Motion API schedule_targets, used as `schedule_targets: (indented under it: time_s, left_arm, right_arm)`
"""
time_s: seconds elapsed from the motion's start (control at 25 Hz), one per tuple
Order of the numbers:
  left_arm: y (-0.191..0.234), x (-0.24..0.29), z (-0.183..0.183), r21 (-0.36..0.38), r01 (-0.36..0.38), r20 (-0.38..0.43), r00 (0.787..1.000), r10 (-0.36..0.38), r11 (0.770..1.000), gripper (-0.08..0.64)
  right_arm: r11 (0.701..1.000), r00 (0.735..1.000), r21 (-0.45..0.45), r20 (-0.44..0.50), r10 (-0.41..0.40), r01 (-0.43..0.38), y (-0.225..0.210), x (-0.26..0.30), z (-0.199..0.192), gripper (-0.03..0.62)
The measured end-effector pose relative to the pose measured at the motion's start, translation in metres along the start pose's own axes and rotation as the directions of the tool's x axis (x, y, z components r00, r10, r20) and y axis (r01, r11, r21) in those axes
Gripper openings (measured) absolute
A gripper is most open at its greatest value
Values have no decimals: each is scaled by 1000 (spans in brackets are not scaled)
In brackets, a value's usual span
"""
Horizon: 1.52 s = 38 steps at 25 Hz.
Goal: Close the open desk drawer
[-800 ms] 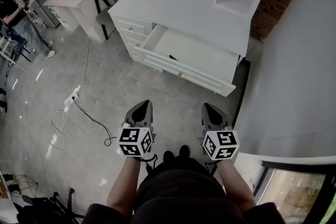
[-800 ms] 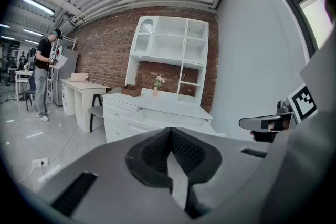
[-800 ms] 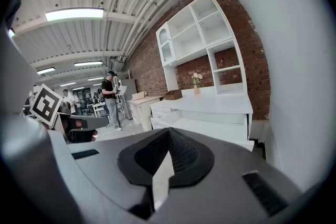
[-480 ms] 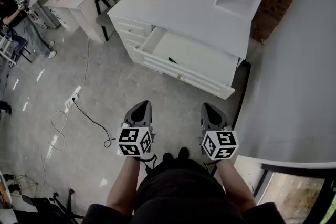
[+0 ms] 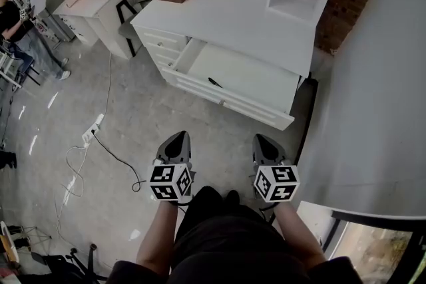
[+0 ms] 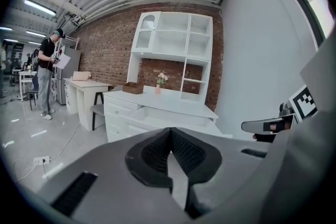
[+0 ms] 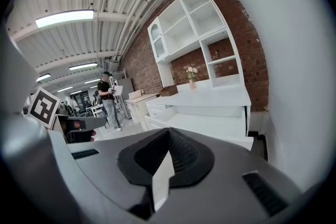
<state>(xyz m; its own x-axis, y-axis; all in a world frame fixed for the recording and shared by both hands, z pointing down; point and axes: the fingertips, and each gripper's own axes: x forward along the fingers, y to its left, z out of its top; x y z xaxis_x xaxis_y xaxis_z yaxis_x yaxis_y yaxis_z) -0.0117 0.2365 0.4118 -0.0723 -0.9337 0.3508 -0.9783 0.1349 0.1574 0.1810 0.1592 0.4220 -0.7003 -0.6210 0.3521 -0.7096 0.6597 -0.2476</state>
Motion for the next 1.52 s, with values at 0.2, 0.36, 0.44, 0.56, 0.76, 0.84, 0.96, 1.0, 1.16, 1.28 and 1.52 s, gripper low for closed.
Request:
schedule_targets:
  time_s: [0.2, 0.36, 0.44, 0.56, 0.76, 0.84, 0.96, 1.0, 1.16, 1.28, 1.52]
  left_arm:
    - [7, 28, 2, 16, 7, -22, 1000, -7, 1000, 9]
    - [20, 63, 1, 30, 40, -41, 998, -39, 999, 9]
    - [28, 85, 2, 32, 66, -57, 996, -65, 997, 9]
    - [43, 123, 7, 35, 113, -85, 990, -110, 993, 9]
    - [70, 182, 21, 29, 197, -136, 972, -191, 980, 9]
    - [78, 207, 26, 29, 234, -155, 961, -227, 972, 9]
    - [88, 238, 27, 31, 290, -185, 942, -280, 957, 9]
    - [90, 247, 27, 31, 308, -196, 935, -297, 951, 9]
    - [93, 274, 30, 34, 384, -234, 901, -367, 923, 9]
    - [87, 287, 34, 38, 441, -252, 872, -419, 896, 9]
    - [69, 292, 27, 35, 542, -299, 807, -509, 839, 9]
  right_arm:
    - [999, 999, 26, -13, -29, 29, -16, 19, 0, 5]
    - [997, 998, 34, -24, -65, 66, -26, 46, -2, 5]
    - [995, 995, 42, -30, -93, 94, -32, 63, -1, 5]
    - [988, 990, 59, -42, -138, 140, -39, 94, 5, 5]
    - [973, 976, 85, -55, -210, 214, -39, 145, 18, 5]
    - [963, 968, 100, -63, -244, 249, -41, 164, 22, 5]
    - [945, 951, 115, -80, -298, 306, -43, 185, 22, 5]
    - [938, 945, 119, -85, -317, 325, -44, 190, 22, 5]
    - [899, 911, 149, -100, -400, 412, -52, 199, 22, 5]
    - [861, 879, 176, -109, -464, 477, -61, 196, 20, 5]
    - [792, 822, 221, -155, -548, 569, -68, 183, 1, 5]
